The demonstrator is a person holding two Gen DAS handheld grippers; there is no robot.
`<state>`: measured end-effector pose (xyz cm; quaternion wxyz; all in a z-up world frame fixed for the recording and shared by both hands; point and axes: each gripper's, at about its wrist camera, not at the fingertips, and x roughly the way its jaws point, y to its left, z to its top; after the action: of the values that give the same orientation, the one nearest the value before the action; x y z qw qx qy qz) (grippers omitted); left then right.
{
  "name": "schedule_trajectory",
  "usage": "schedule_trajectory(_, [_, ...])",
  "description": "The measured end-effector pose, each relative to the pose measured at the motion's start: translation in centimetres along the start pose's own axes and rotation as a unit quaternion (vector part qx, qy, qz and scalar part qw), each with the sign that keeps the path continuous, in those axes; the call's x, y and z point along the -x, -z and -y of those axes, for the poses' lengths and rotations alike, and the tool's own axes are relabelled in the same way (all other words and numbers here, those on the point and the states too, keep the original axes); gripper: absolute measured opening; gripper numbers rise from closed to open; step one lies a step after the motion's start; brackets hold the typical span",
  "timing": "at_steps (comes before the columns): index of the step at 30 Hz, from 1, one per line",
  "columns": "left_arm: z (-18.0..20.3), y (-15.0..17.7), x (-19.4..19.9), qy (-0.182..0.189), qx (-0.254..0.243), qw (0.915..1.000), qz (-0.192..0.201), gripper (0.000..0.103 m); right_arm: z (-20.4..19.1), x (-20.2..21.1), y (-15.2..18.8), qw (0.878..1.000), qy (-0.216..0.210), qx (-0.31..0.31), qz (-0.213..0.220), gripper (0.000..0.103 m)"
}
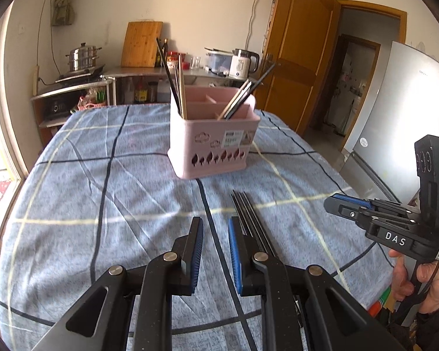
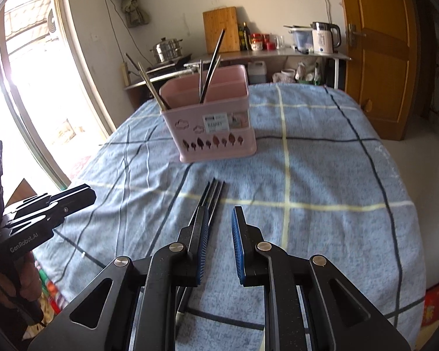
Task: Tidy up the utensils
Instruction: 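Move both grippers back to the remaining black chopsticks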
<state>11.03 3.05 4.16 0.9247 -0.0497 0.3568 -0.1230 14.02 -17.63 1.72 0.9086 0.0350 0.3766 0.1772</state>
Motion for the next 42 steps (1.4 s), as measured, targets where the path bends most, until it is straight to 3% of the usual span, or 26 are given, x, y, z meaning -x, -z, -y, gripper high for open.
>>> schedule_trajectory(22, [-2.2, 1.4, -3.6, 0.009, 0.035, 0.9986, -0.039, 0.017, -0.7, -9.0, 1.5, 0.995, -0.002, -0.016, -0.094, 0.017])
schedule_trajectory(35, [-2.0, 1.5, -5.2, 0.013, 0.044, 0.9973, -0.057, 0.017, -1.0, -10.4, 1.3, 0.995, 0.012, -0.001, -0.104, 0.017])
schedule_trajectory(42, [-1.3, 1.0, -6.7, 0.027, 0.054, 0.9957, -0.07, 0.017, -0.3, -9.8, 1.7, 0.994, 0.019, 0.005, -0.107, 0.01])
